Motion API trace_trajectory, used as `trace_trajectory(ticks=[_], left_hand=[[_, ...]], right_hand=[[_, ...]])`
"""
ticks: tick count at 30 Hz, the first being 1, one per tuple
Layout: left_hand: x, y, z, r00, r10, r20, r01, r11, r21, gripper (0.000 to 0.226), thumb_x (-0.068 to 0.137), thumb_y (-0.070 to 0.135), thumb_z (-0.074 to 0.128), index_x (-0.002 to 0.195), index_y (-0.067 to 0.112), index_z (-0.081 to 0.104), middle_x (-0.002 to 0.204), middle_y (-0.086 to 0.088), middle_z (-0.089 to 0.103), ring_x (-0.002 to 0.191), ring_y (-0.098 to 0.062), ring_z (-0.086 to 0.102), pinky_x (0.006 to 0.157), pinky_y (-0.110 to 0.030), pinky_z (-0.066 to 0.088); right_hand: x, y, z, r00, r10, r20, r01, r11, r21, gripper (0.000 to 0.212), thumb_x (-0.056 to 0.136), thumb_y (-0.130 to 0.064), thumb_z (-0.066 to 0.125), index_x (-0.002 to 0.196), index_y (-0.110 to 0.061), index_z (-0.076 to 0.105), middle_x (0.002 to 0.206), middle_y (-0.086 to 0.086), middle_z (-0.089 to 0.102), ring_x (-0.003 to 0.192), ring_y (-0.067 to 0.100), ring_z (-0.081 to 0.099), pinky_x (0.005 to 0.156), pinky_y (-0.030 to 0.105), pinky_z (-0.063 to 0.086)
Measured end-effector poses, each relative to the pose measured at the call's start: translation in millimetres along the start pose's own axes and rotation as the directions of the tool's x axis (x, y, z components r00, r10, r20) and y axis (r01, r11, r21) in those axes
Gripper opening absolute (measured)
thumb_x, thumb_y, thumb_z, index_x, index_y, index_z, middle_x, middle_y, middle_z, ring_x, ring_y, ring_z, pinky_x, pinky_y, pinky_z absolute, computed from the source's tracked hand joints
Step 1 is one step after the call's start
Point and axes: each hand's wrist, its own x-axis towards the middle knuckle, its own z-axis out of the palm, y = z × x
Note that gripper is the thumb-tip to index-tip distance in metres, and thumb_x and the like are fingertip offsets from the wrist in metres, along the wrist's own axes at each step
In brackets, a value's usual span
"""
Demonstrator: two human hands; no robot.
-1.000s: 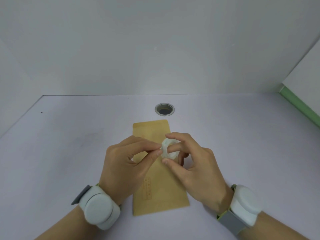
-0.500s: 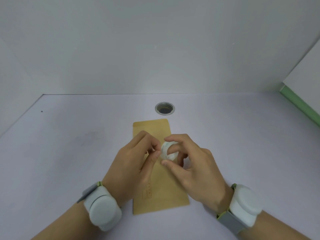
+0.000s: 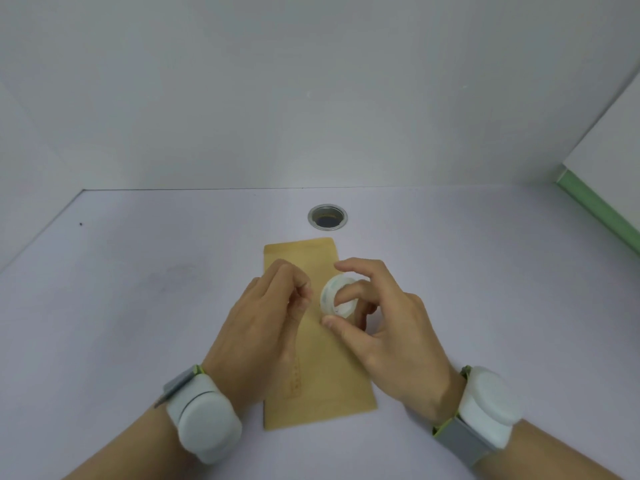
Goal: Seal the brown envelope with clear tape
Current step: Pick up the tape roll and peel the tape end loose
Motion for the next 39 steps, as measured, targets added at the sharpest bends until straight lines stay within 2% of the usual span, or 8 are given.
trace_trajectory(ticks=[3, 9, 16, 21, 29, 33, 37, 39], left_hand=[[2.5, -1.1, -1.9, 0.994, 0.014, -0.105, -0.012, 1.000, 0.017, 0.013, 0.090, 0.024, 0.064, 0.100, 0.020, 0.072, 0.097, 0.014, 0.063, 0.076, -0.005, 0.062, 0.073, -0.033, 0.052], [2.9, -3.7, -2.8, 0.975, 0.107, -0.197, -0.099, 0.994, 0.050, 0.005, 0.082, 0.019, 0.082, 0.085, 0.016, 0.083, 0.083, 0.006, 0.074, 0.072, -0.009, 0.066, 0.067, -0.037, 0.051], [3.5, -2.4, -3.6, 0.984, 0.071, -0.163, -0.067, 0.997, 0.031, 0.005, 0.083, 0.019, 0.079, 0.078, 0.018, 0.079, 0.082, 0.012, 0.071, 0.068, -0.005, 0.060, 0.067, -0.037, 0.050], [4.2, -2.1, -0.6, 0.997, 0.017, -0.081, -0.020, 0.999, -0.041, 0.005, 0.088, 0.019, 0.068, 0.083, 0.017, 0.069, 0.088, 0.015, 0.060, 0.071, -0.007, 0.059, 0.068, -0.039, 0.051], [2.0, -1.4, -1.1, 0.999, 0.029, 0.013, -0.029, 0.999, -0.039, 0.006, 0.093, 0.017, 0.053, 0.087, 0.020, 0.054, 0.091, 0.014, 0.052, 0.075, -0.014, 0.053, 0.068, -0.038, 0.049], [0.7, 2.7, 2.6, 0.993, 0.097, 0.060, -0.099, 0.995, 0.019, 0.012, 0.093, 0.012, 0.049, 0.089, 0.023, 0.046, 0.092, 0.012, 0.049, 0.072, -0.023, 0.051, 0.065, -0.042, 0.047], [0.2, 2.1, 1.0, 0.992, 0.075, -0.102, -0.071, 0.997, 0.035, 0.003, 0.091, 0.022, 0.063, 0.094, 0.022, 0.063, 0.093, 0.021, 0.054, 0.072, -0.009, 0.057, 0.069, -0.030, 0.048], [0.2, -1.4, 0.6, 0.983, 0.092, -0.157, -0.082, 0.994, 0.069, 0.014, 0.089, 0.023, 0.071, 0.102, 0.022, 0.075, 0.095, 0.015, 0.064, 0.073, -0.005, 0.059, 0.070, -0.032, 0.050]], right_hand=[[0.0, -0.2, -0.2, 1.000, 0.008, -0.005, -0.008, 1.000, 0.023, 0.058, 0.083, -0.027, 0.081, 0.122, -0.048, 0.044, 0.088, -0.016, 0.068, 0.069, 0.019, 0.062, 0.071, 0.029, 0.052], [-0.7, -1.0, -0.6, 1.000, -0.002, -0.001, 0.002, 1.000, 0.020, 0.054, 0.084, -0.027, 0.080, 0.120, -0.048, 0.045, 0.088, -0.016, 0.068, 0.070, 0.017, 0.062, 0.074, 0.034, 0.053], [-1.3, -1.1, 0.1, 1.000, -0.011, 0.013, 0.011, 1.000, -0.003, 0.052, 0.084, -0.027, 0.078, 0.119, -0.045, 0.045, 0.088, -0.018, 0.068, 0.071, 0.012, 0.063, 0.073, 0.035, 0.053], [-3.4, -3.9, 0.2, 0.998, -0.060, 0.036, 0.062, 0.996, -0.057, 0.052, 0.086, -0.028, 0.076, 0.120, -0.045, 0.041, 0.087, -0.017, 0.066, 0.073, 0.013, 0.061, 0.074, 0.036, 0.053], [-3.2, -5.5, 0.9, 0.996, -0.080, 0.047, 0.081, 0.997, -0.018, 0.049, 0.086, -0.026, 0.076, 0.115, -0.044, 0.041, 0.084, -0.014, 0.066, 0.072, 0.012, 0.058, 0.076, 0.036, 0.051], [-3.0, -5.7, 2.0, 0.997, -0.070, 0.016, 0.069, 0.997, 0.019, 0.045, 0.086, -0.026, 0.076, 0.111, -0.042, 0.043, 0.084, -0.012, 0.066, 0.068, 0.016, 0.058, 0.071, 0.036, 0.051], [-1.5, -5.3, 0.3, 1.000, -0.025, 0.005, 0.025, 0.994, 0.109, 0.043, 0.087, -0.019, 0.078, 0.109, -0.039, 0.046, 0.087, -0.008, 0.069, 0.066, 0.020, 0.059, 0.069, 0.038, 0.050], [-1.8, -5.0, 0.3, 1.000, -0.017, 0.009, 0.016, 0.994, 0.106, 0.044, 0.087, -0.019, 0.078, 0.108, -0.040, 0.046, 0.088, -0.009, 0.070, 0.067, 0.020, 0.059, 0.070, 0.035, 0.050]])
